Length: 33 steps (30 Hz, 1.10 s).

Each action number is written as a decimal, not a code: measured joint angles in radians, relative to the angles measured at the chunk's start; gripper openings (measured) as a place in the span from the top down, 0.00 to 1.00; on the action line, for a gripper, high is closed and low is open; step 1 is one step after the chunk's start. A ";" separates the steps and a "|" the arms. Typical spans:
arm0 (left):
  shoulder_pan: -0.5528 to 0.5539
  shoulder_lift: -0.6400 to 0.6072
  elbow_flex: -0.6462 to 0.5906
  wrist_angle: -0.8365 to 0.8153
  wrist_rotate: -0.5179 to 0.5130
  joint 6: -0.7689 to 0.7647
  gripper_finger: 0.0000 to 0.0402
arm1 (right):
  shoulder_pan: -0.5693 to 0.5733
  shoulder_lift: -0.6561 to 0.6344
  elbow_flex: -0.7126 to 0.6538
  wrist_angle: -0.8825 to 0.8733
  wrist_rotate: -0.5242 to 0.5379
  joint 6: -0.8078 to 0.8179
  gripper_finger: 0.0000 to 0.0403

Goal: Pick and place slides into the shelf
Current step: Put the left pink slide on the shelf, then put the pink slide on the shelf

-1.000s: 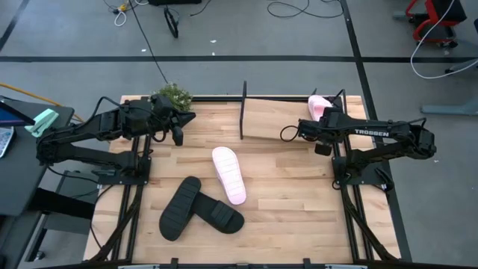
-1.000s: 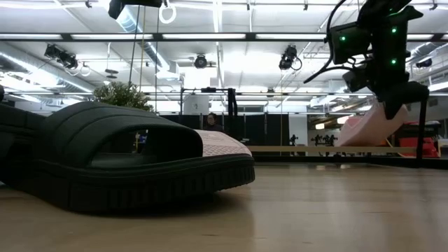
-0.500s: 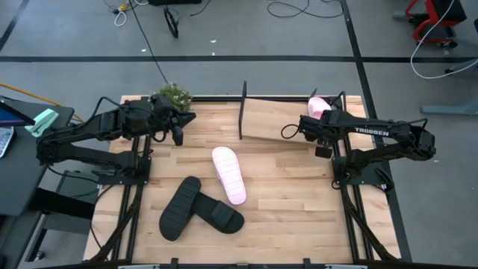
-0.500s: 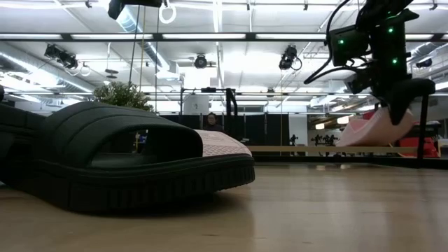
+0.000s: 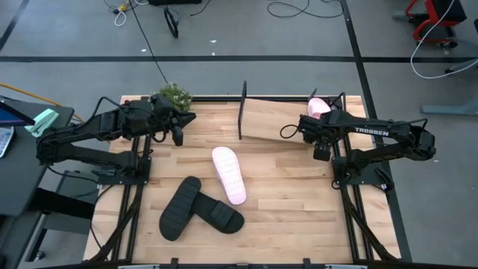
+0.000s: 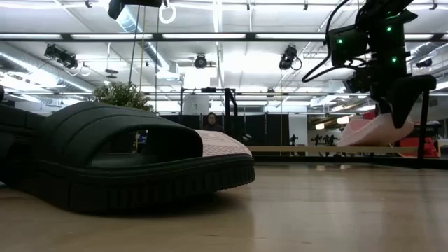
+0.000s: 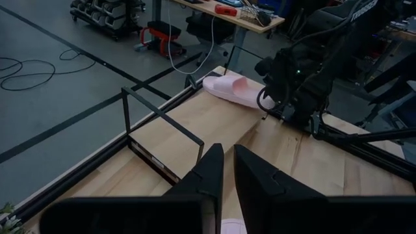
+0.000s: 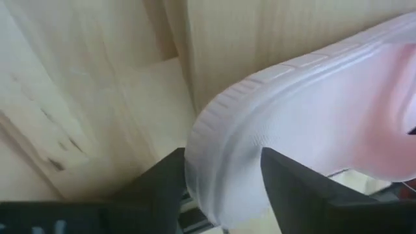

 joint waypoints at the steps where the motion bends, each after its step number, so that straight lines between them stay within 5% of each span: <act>1: 0.000 0.000 0.000 0.000 0.000 0.000 0.90 | 0.000 0.000 0.000 0.000 -0.010 -0.004 0.46; 18: 0.000 0.000 0.000 -0.002 0.000 0.001 0.89 | 0.013 0.000 0.003 -0.001 -0.026 -0.007 0.41; 24: 0.000 0.000 0.000 -0.011 0.000 0.001 0.88 | 0.091 0.001 0.120 0.023 -0.028 0.103 0.43; 33: 0.001 0.000 0.000 -0.030 0.030 0.003 0.88 | 0.269 0.000 0.368 0.413 -0.207 0.442 0.46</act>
